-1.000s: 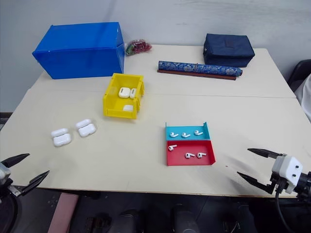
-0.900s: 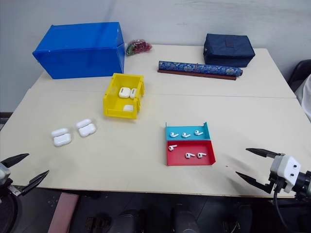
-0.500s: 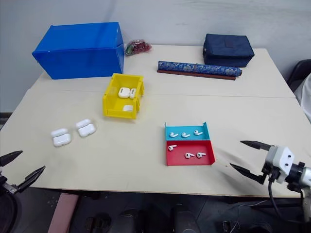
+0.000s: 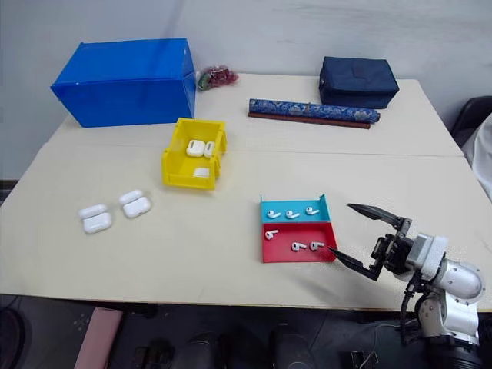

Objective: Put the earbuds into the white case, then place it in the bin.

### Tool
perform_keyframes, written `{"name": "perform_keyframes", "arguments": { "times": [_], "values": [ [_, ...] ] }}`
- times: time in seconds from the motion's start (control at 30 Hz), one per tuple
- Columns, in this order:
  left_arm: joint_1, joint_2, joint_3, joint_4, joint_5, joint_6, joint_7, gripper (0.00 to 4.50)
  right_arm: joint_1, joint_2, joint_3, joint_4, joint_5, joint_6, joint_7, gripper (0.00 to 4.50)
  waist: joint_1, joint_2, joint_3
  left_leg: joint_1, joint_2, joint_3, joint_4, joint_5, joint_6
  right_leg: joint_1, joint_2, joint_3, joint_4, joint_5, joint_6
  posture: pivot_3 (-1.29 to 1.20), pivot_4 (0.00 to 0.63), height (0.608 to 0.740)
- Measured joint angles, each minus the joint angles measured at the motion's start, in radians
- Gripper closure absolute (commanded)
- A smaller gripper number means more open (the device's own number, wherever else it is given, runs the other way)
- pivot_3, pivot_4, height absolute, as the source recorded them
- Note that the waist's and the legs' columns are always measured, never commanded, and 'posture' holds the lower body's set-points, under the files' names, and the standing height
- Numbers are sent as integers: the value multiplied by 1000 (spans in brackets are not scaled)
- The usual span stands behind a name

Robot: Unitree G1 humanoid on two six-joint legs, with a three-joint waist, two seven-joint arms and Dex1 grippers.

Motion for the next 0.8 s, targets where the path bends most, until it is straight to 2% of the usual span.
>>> {"name": "perform_keyframes", "arguments": {
  "times": [0.13, 0.23, 0.3, 0.43, 0.53, 0.6, 0.7, 0.8],
  "values": [
    [4, 5, 6, -91, -37, 70, 15, 64, 0, 0, 0, 0, 4, 0, 11, 0, 11, -1, -1, 0, 0, 0, 0, 0, 0, 0, -1, 0, -1, 0, -1, 0, 150, 740],
    [-61, 68, -16, -268, -126, 235, 122, 64, 0, -8, 0, 4, 2, 3, 12, 0, 19, 0, 0, 0, 0, 0, 0, 0, -1, 1, -1, 0, -2, -3, -5, 0, 150, 740],
    [-243, 120, -68, -368, -225, 415, 293, 64, -4, -21, -1, 5, 2, 11, 12, 0, 19, 2, 1, 0, 0, 0, 0, 1, -2, 1, -1, 0, 0, -3, -5, 0, 150, 740],
    [-566, 91, -166, -431, -321, 638, 560, 64, -10, -36, -3, 4, 2, 30, 9, 0, 13, 2, 1, 1, 0, 0, 0, 4, -6, 1, 0, -1, 1, -3, -5, 0, 150, 740],
    [-818, -38, -304, -461, -253, 833, 762, 64, -24, -50, -1, 3, -3, 55, -5, 0, 12, 2, 1, 1, 0, 1, 1, 5, -9, 1, 2, -1, 2, -2, -3, 0, 150, 740],
    [-863, -78, -346, -463, -209, 871, 809, 64, -30, -58, -2, 1, -6, 63, -12, 0, 13, 2, 1, 1, 0, 1, 1, 6, -10, 1, 2, 0, 2, -1, -1, 0, 150, 740],
    [-952, -167, -425, -425, -55, 895, 918, 64, -40, -67, -1, -1, -17, 79, -29, 0, 19, 2, 1, 0, 0, 0, 1, 7, -11, 0, 3, 0, 3, 0, 0, 0, 150, 740],
    [-981, -233, -446, -403, 45, 896, 935, 64, -38, -68, -1, -2, -22, 90, -40, 0, 19, 1, 1, 0, 0, 0, 1, 7, -11, -1, 3, 0, 3, 0, 0, 0, 150, 740]
  ]
}}
